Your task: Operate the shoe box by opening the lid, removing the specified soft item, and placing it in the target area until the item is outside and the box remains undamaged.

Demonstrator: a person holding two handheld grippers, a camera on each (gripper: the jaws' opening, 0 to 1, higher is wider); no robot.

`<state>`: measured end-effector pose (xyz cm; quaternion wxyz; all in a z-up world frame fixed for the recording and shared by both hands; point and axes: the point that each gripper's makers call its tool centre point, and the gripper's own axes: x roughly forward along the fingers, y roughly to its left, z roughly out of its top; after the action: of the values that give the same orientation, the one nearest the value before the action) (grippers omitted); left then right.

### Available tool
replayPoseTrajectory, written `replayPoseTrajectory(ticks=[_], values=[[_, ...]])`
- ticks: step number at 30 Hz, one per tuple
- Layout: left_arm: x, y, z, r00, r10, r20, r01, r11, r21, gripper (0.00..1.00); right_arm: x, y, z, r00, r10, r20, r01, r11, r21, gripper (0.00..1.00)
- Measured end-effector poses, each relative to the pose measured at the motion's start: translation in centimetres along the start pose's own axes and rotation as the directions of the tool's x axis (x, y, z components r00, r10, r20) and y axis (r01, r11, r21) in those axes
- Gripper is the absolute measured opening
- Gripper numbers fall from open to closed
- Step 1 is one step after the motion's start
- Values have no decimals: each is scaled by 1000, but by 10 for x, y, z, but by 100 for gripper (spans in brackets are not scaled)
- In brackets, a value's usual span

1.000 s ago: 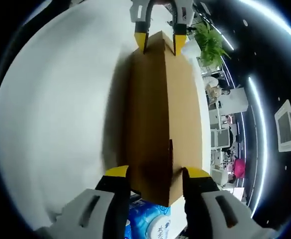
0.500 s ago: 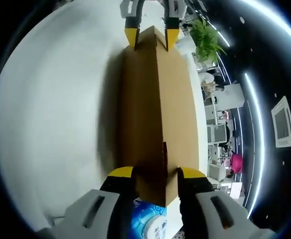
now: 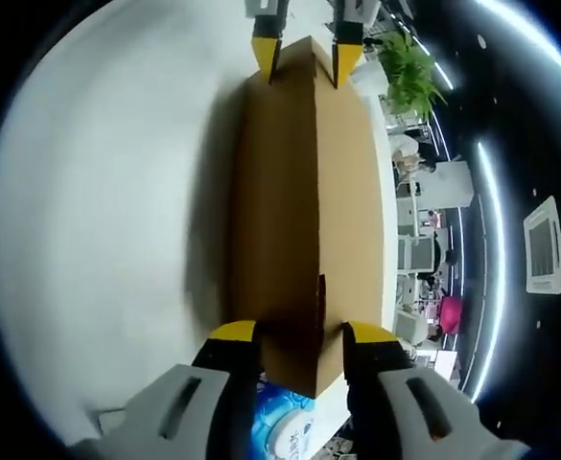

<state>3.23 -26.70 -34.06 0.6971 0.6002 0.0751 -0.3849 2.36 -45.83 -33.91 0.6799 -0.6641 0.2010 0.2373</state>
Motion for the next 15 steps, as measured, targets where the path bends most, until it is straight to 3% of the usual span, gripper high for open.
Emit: replayPoseTrajectory(ticks=[15], values=[[-18,-18,11,1000,-22,-16,23,999,41,35,-30,24,-1,1000,25,19,-26,998,49,33]])
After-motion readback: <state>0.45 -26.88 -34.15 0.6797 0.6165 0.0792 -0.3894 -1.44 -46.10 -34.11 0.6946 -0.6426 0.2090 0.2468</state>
